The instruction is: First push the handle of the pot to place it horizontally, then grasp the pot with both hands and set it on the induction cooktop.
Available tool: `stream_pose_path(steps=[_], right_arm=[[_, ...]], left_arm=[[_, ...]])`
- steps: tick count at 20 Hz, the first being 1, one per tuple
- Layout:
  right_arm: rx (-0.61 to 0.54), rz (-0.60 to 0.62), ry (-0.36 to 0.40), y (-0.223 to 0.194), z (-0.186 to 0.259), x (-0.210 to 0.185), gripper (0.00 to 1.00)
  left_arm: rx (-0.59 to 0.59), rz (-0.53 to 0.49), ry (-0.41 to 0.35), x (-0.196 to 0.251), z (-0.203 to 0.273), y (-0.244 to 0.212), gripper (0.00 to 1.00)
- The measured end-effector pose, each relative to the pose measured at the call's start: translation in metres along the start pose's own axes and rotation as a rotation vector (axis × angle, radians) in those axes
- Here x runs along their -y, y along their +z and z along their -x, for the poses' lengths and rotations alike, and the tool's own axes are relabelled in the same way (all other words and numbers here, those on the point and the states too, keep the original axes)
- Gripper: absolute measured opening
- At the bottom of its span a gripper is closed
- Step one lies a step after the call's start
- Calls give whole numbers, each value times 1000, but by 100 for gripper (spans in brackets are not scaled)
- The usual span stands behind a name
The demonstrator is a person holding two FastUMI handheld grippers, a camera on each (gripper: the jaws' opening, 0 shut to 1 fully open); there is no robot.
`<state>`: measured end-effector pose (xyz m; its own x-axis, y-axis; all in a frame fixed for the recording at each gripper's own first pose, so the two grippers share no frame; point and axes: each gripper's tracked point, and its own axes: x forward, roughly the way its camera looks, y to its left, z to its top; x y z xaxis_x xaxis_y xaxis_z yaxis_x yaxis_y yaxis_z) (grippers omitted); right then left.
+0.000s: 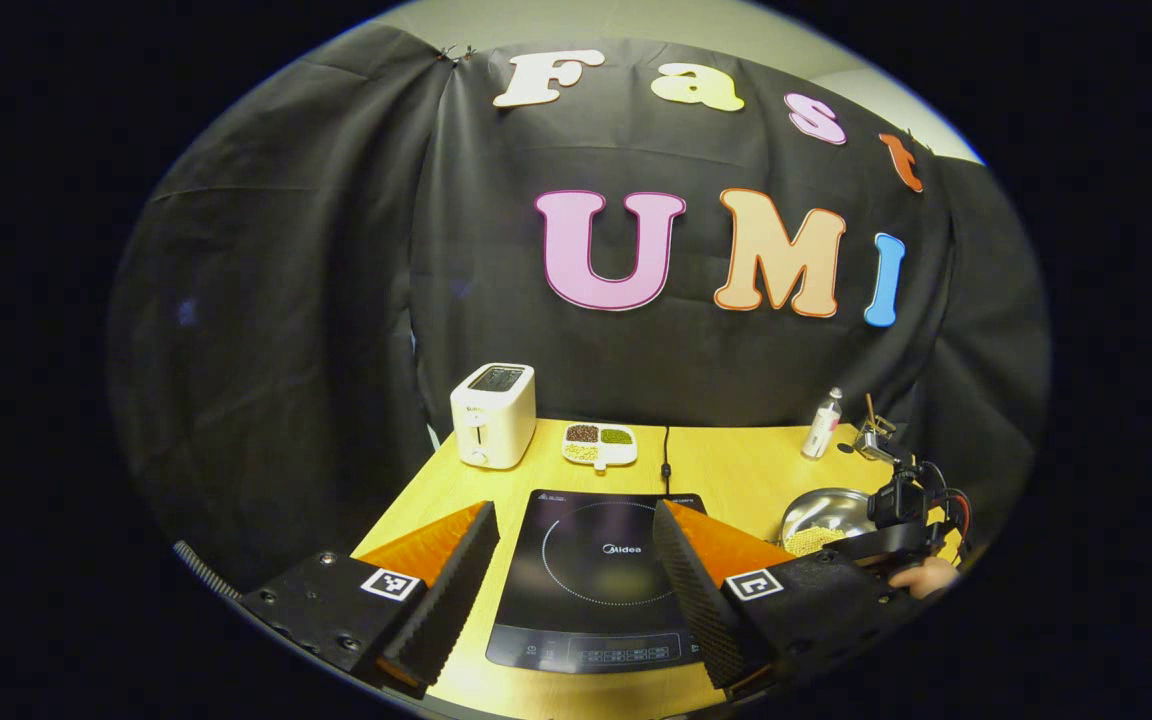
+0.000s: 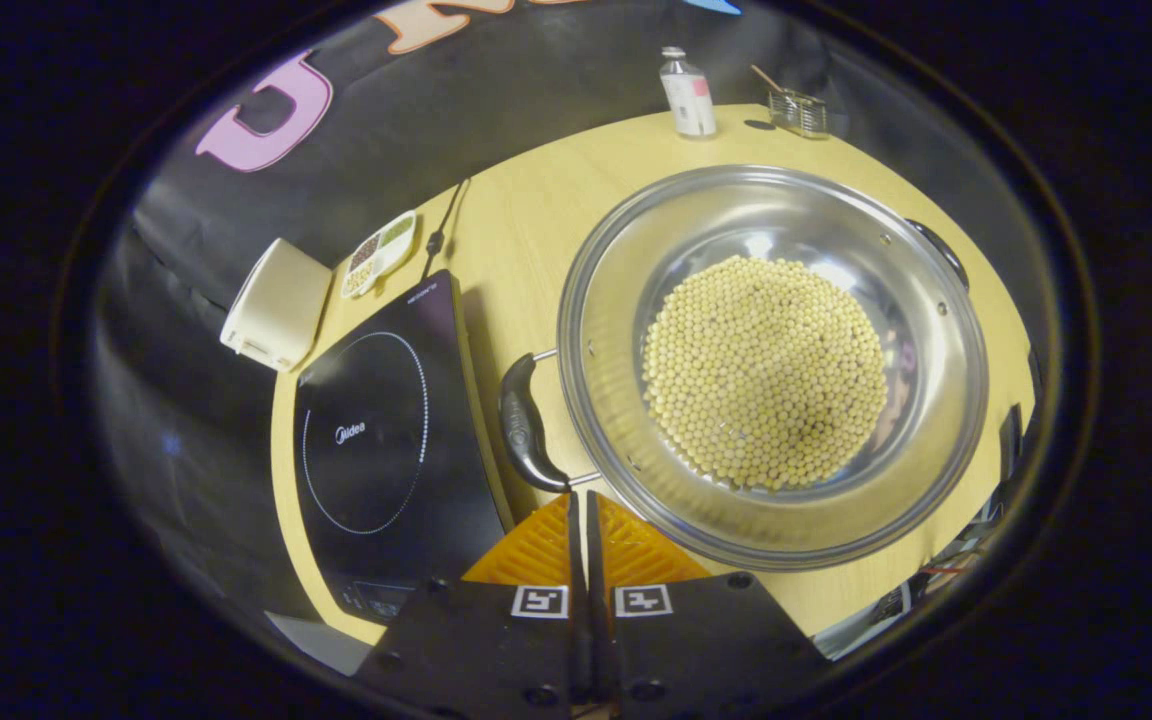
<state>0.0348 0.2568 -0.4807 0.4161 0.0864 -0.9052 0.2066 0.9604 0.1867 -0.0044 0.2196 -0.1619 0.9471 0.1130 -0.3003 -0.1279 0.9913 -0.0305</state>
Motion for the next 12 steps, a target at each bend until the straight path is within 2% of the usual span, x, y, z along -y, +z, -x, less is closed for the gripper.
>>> stream_pose_path(steps=[3,4,5,6,9,12], right_arm=[[-4,38,18,-4,13,3,3],[-4,51,13,-8,18,7,10],[0,66,16,-7,22,14,2],[6,73,12,-7,30,20,18],[24,80,22,-6,53,34,36],[36,84,-3,-4,76,59,97]], left_arm=[[-9,4,-12,1,-3,-3,95],[-12,5,-19,3,-3,-4,95],[-15,6,-28,6,-3,-5,95],[-19,6,-39,10,-5,-7,95],[-39,9,-82,23,-9,-13,95],[-74,13,-125,39,-13,-22,95]])
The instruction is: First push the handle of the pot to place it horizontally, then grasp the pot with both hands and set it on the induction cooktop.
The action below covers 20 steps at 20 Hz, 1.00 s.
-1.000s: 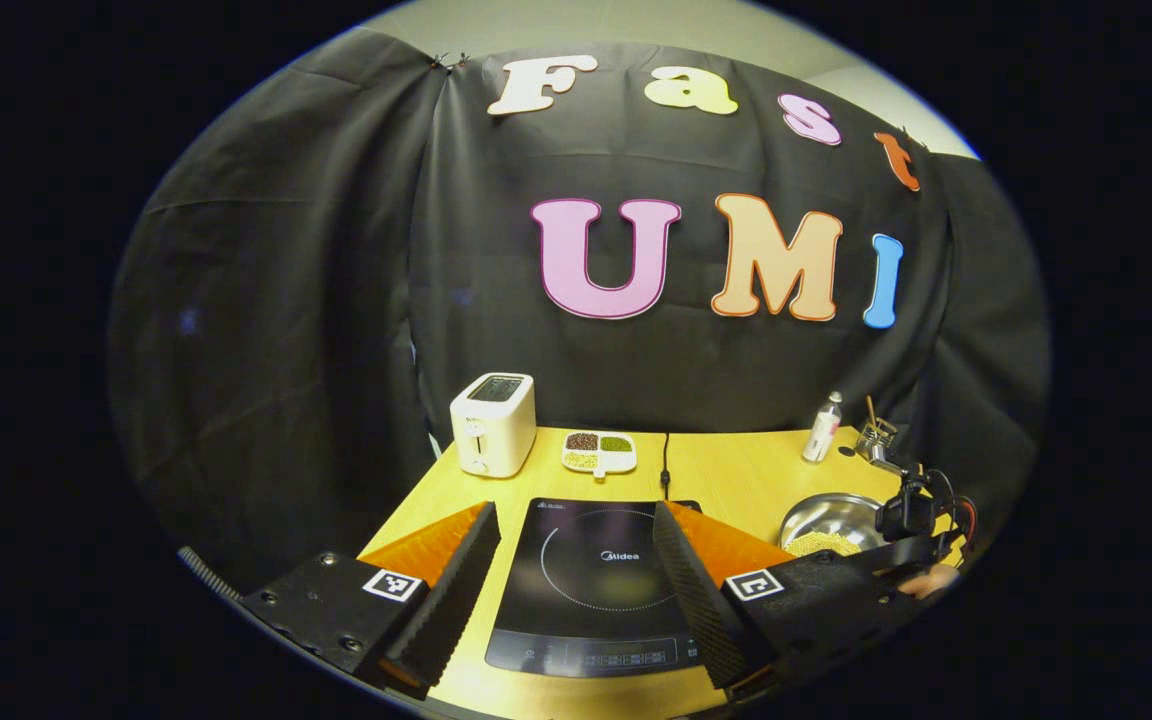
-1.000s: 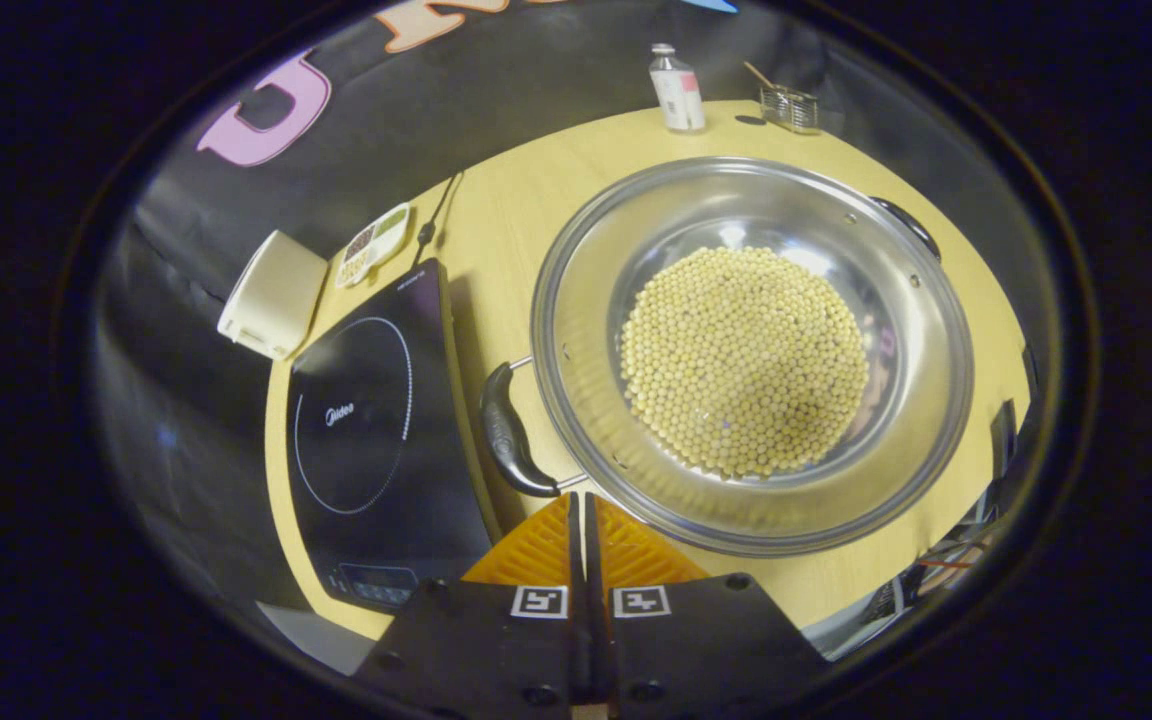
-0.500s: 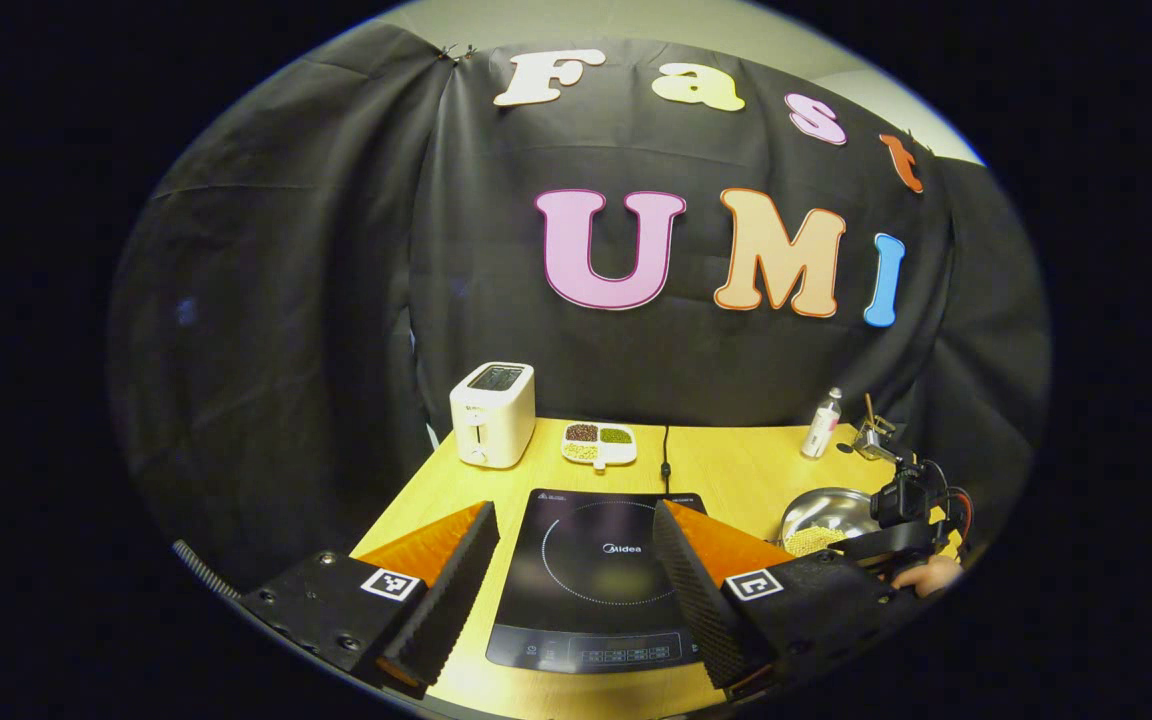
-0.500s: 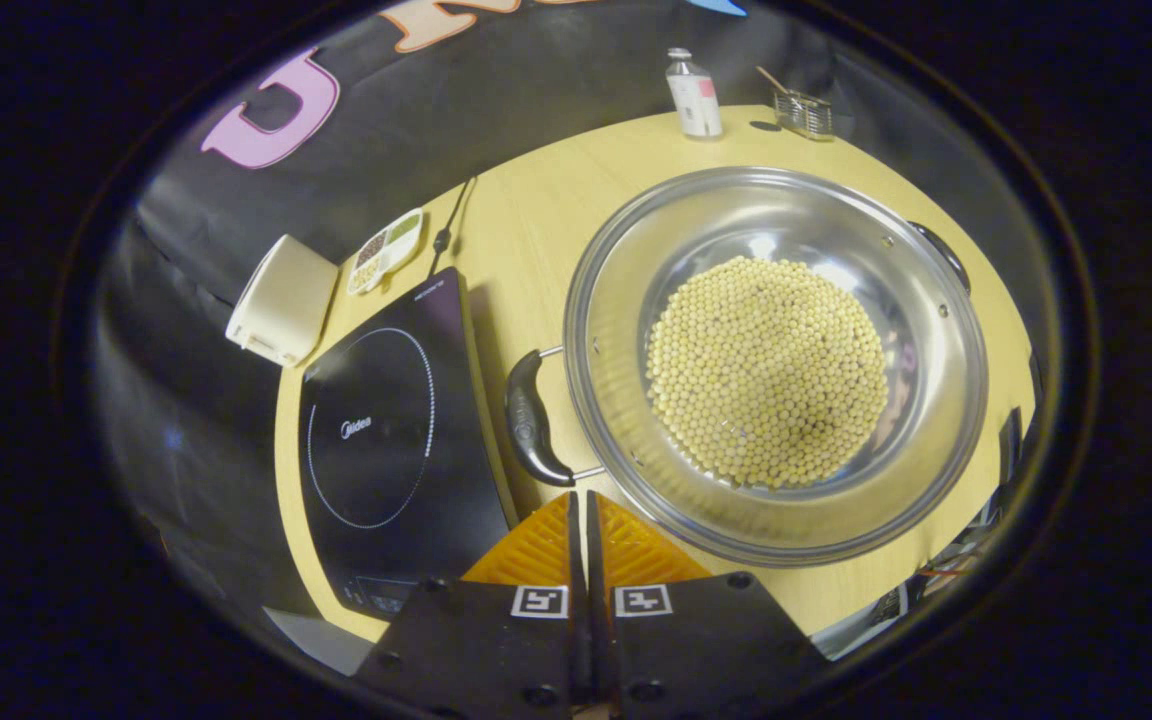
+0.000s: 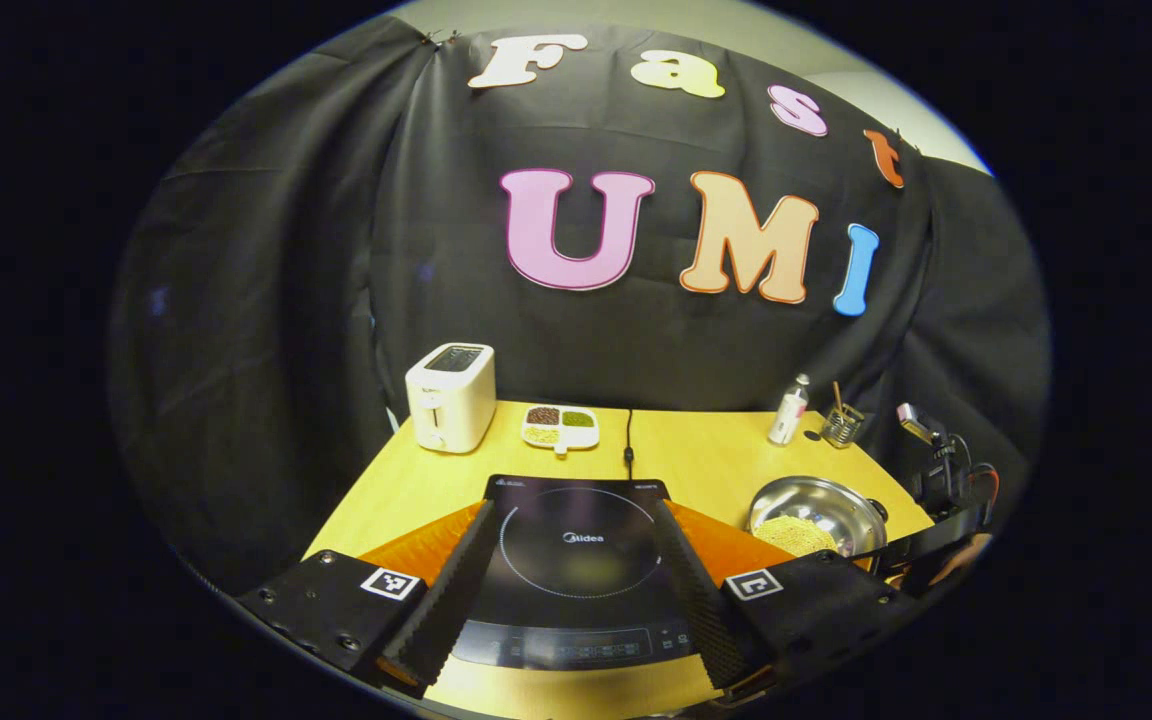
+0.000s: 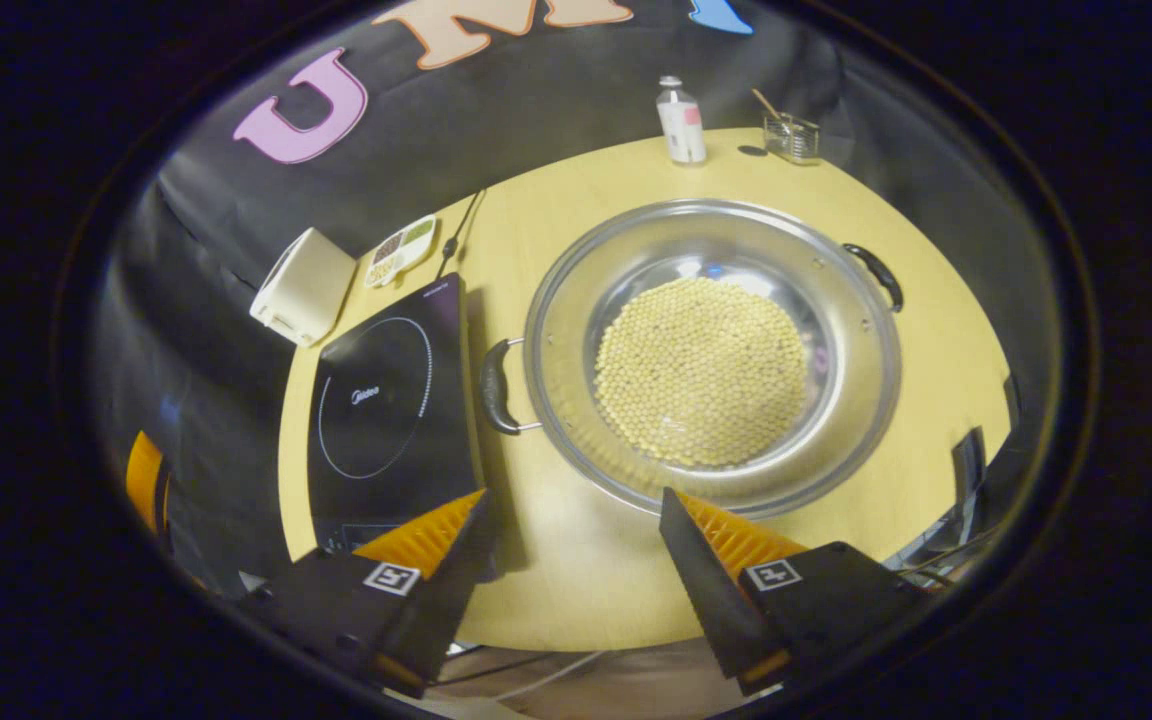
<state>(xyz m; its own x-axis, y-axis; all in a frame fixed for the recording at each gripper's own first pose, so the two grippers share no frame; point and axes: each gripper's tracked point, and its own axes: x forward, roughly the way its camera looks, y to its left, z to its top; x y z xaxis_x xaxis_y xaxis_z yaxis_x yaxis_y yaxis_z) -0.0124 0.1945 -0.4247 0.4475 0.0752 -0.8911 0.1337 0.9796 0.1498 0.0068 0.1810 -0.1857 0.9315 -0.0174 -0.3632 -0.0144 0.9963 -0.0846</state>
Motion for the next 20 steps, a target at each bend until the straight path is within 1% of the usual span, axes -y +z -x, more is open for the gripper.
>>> stream_pose_path(steps=[1,2,3,5,6,9,12,13,14,15,16,17,18,19,20], right_arm=[[10,-1,-16,2,6,12,98],[17,-6,-29,4,13,22,94],[22,-13,-37,6,18,31,94],[28,-29,-56,13,28,53,94],[29,-34,-64,18,32,63,100],[28,-31,-71,35,40,92,100],[6,18,-65,53,41,121,100],[-3,35,-58,61,40,129,100],[-14,46,-45,69,38,136,94],[-27,54,-31,76,35,144,94],[-38,61,-15,86,31,151,100],[-49,70,1,93,28,158,100],[-61,79,16,102,22,166,95],[-75,90,31,109,16,174,100],[-92,101,46,115,9,181,100]], left_arm=[[-12,2,-14,6,-3,-3,95],[-23,4,-27,12,-7,-4,95],[-34,7,-40,18,-10,-6,95],[-58,16,-58,30,-18,-9,95],[-75,22,-66,36,-21,-12,95],[-110,38,-98,63,-35,-19,96],[-148,66,-128,93,-49,-28,96],[-170,88,-140,104,-55,-32,95],[-196,108,-149,114,-59,-39,95],[-221,125,-152,124,-65,-45,95],[-250,140,-159,131,-70,-51,96],[-278,161,-177,140,-76,-58,96],[-308,187,-194,148,-80,-66,96],[-343,217,-203,154,-85,-73,96],[-378,244,-203,158,-90,-81,96]])
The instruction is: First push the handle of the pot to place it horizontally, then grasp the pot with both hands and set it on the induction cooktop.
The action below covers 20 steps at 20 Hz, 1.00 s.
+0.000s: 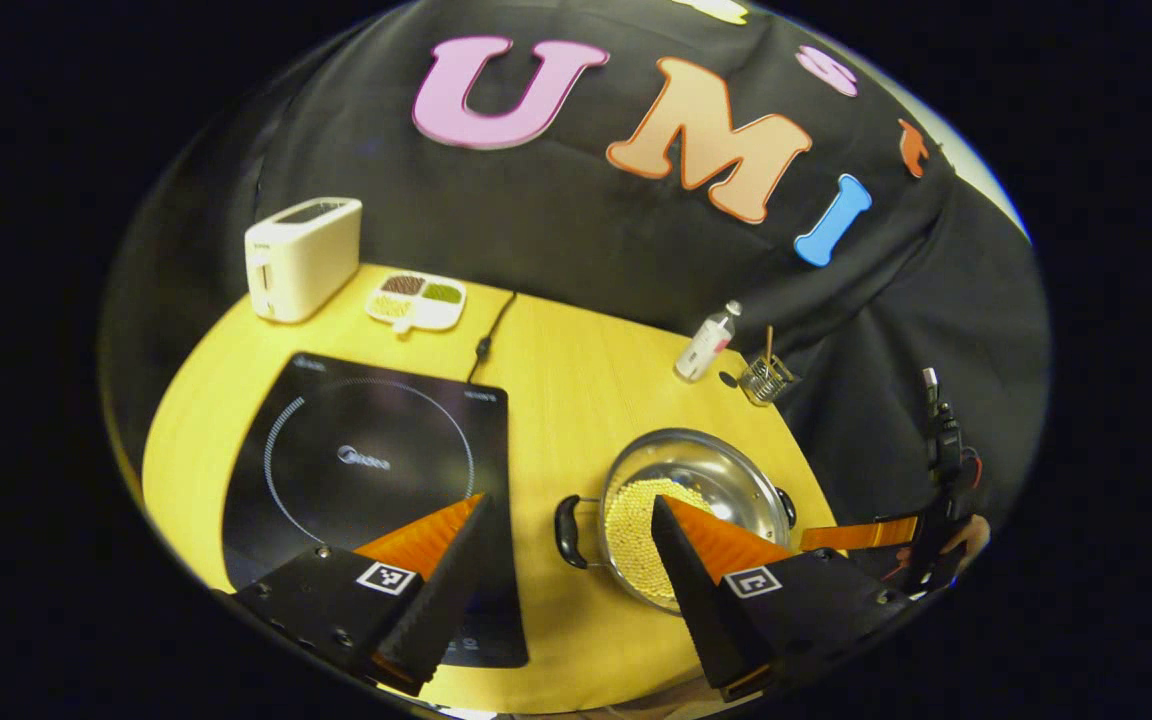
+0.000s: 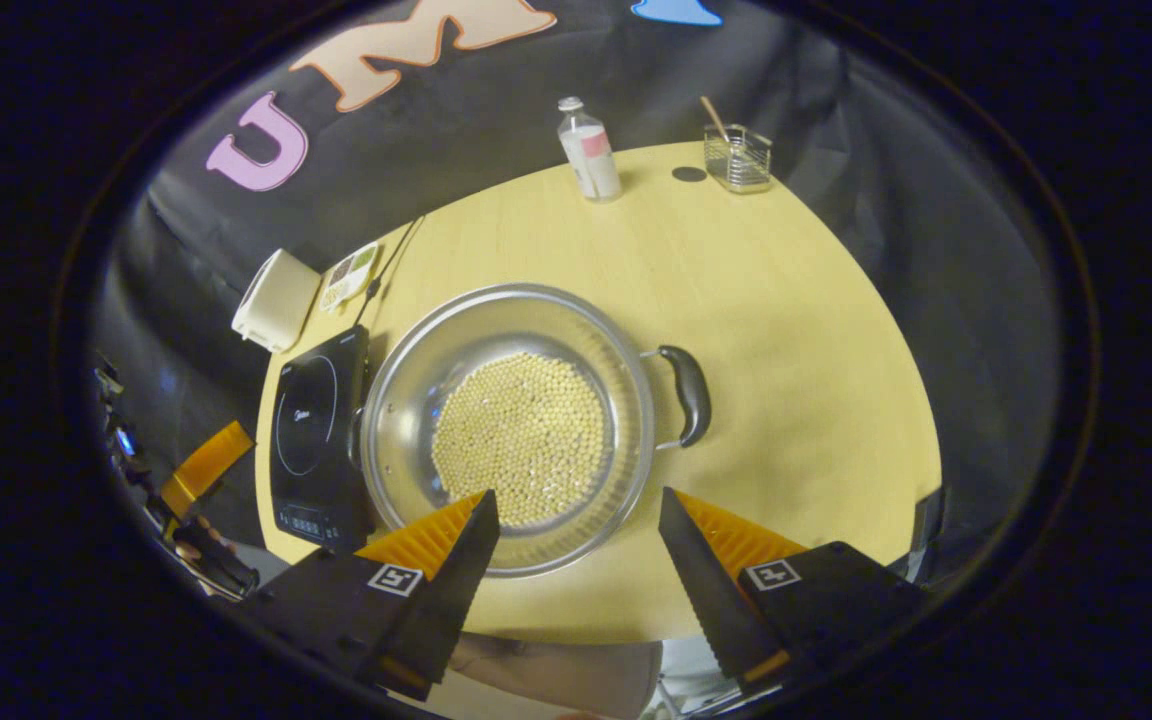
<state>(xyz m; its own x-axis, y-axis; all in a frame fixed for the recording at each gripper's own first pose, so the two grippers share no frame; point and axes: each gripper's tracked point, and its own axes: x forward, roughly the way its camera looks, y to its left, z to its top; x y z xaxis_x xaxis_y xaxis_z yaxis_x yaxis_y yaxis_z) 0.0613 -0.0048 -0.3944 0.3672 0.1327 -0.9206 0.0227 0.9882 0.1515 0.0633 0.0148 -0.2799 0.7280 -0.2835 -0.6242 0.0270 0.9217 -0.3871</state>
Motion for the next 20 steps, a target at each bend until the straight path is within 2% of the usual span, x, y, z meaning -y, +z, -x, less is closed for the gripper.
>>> stream_pose_path(steps=[2,3,4,5,6,11,14,15,16,17,18,19,20], right_arm=[[-35,13,40,10,-11,11,100],[-54,16,57,14,-17,17,95],[-73,22,67,19,-24,24,100],[-90,27,74,22,-29,29,100],[-100,31,84,26,-33,35,94],[-178,23,127,35,-59,54,94],[-231,15,149,32,-75,61,91],[-244,11,161,32,-79,61,91],[-254,7,173,33,-83,60,96],[-264,2,187,33,-87,58,84],[-278,0,199,33,-90,55,80],[-291,2,211,30,-92,54,80],[-303,6,223,29,-96,52,89]], left_arm=[[-61,37,-3,2,-17,-10,96],[-93,46,7,1,-25,-16,96],[-122,43,23,-2,-34,-23,97],[-153,33,36,-3,-41,-29,96],[-188,22,49,-4,-46,-36,96],[-336,22,83,-1,-72,-64,96],[-400,5,108,-3,-83,-73,97],[-422,4,114,-4,-86,-75,96],[-446,6,130,-7,-88,-79,96],[-468,12,149,-11,-90,-81,90],[-483,23,161,-13,-92,-84,93],[-492,41,165,-13,-95,-84,93],[-504,62,167,-12,-97,-87,88]])
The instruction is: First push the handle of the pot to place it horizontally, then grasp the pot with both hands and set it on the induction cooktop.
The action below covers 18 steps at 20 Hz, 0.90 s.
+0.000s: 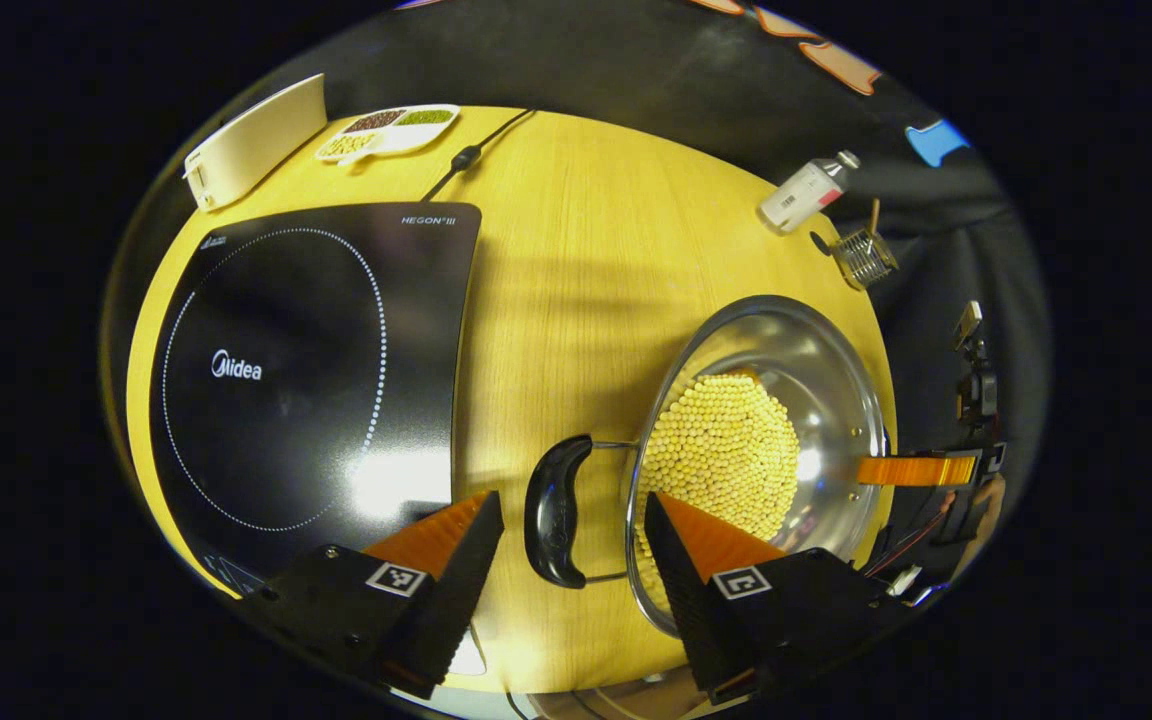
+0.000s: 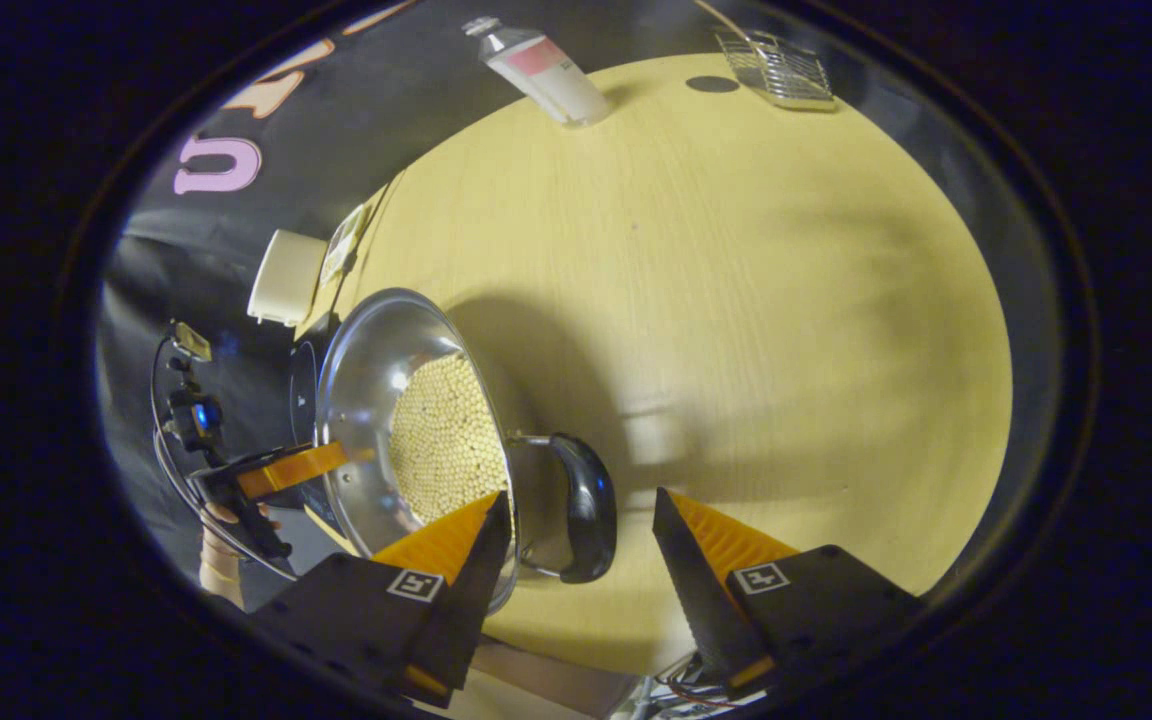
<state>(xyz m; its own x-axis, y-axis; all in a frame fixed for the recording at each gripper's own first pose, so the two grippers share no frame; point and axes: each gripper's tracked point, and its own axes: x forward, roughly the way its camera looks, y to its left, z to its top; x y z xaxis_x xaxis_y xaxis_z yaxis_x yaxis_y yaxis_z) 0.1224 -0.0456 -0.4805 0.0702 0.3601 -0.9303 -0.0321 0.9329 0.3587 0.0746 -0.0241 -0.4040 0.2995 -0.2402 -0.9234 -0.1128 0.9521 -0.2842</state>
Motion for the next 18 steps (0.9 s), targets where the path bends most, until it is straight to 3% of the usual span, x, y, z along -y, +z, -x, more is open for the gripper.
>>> stream_pose_path(steps=[1,2,4,5,6,8,11,15,16,18], right_arm=[[-13,4,5,-1,-2,0,89],[-20,-2,26,2,-7,-3,80],[-51,-4,42,-2,-14,-6,72],[-57,3,52,0,-15,-6,73],[-70,-16,69,-2,-18,-10,63],[-79,-40,96,2,-12,-11,50],[-75,-31,107,1,-12,-10,43],[-75,-45,120,-9,1,-10,43],[-73,-44,122,-10,6,-10,48],[-72,-46,124,-19,14,-10,48]], left_arm=[[-10,18,-3,1,-2,0,86],[-28,30,-3,2,-3,-1,80],[-63,38,3,1,-6,-5,71],[-75,34,3,2,-9,-6,69],[-88,27,17,-1,-7,-6,63],[-104,44,26,0,-7,-8,62],[-109,57,22,4,-7,-11,56],[-99,33,21,9,1,-14,55],[-101,26,19,11,4,-14,55],[-105,23,16,15,12,-19,54]])
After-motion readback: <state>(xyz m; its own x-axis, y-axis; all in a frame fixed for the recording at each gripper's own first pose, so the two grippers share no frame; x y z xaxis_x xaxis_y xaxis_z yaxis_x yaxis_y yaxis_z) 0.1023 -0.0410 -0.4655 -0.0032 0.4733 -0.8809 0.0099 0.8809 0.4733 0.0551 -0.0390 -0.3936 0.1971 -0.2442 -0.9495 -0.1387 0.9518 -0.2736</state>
